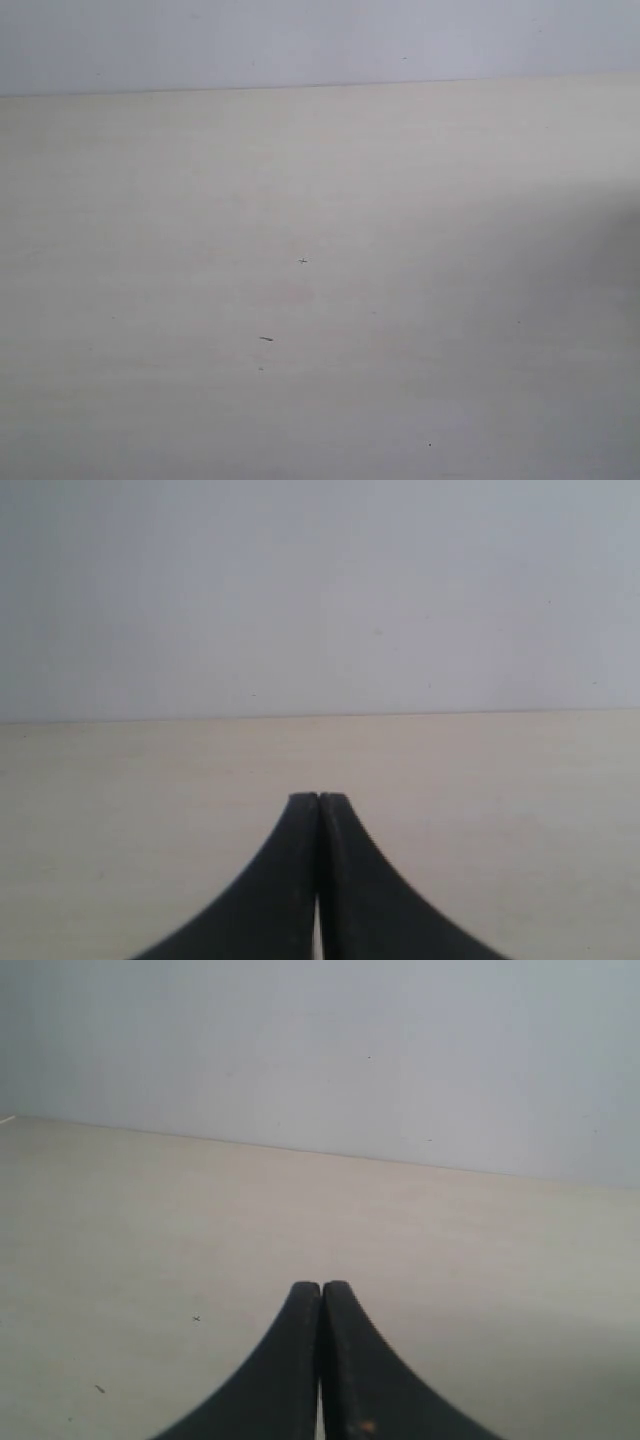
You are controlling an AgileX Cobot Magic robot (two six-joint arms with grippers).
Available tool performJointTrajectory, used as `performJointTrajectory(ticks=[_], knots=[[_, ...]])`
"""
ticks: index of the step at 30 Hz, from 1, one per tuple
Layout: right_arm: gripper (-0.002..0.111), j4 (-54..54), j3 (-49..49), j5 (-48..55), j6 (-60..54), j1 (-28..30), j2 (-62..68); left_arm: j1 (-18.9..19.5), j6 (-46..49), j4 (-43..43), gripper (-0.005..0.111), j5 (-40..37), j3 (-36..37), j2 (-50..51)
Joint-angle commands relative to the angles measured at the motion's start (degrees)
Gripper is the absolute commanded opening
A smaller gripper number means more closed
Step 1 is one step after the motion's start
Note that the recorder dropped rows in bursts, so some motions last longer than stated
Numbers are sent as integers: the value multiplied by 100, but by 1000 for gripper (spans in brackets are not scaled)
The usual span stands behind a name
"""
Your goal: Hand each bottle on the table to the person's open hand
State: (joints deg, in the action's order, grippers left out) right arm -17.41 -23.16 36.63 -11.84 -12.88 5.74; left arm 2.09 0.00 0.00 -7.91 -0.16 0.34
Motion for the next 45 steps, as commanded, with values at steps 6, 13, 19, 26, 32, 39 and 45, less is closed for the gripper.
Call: performJointTrajectory(ticks=[6, 13, 19, 26, 32, 39, 45], knots=[[0, -23, 17, -73, -21, 19, -29, 5, 0, 0, 0, 65, 16, -34], [0, 181, 364, -1753, -242, 215, -207, 5, 0, 0, 0, 65, 16, -34], [0, 198, 1697, -3785, -310, 633, -574, 5, 0, 0, 0, 65, 16, -34], [0, 201, 2316, -3790, -350, 687, -574, 5, 0, 0, 0, 54, 16, -34], [0, 175, 2316, -3848, -310, 687, -574, 5, 0, 0, 0, 54, 16, -34], [0, 817, 2316, -3603, 380, 687, -574, 5, 0, 0, 0, 54, 16, -34], [0, 2075, 2316, -3206, 1480, 687, -574, 5, 0, 0, 0, 54, 16, -34]])
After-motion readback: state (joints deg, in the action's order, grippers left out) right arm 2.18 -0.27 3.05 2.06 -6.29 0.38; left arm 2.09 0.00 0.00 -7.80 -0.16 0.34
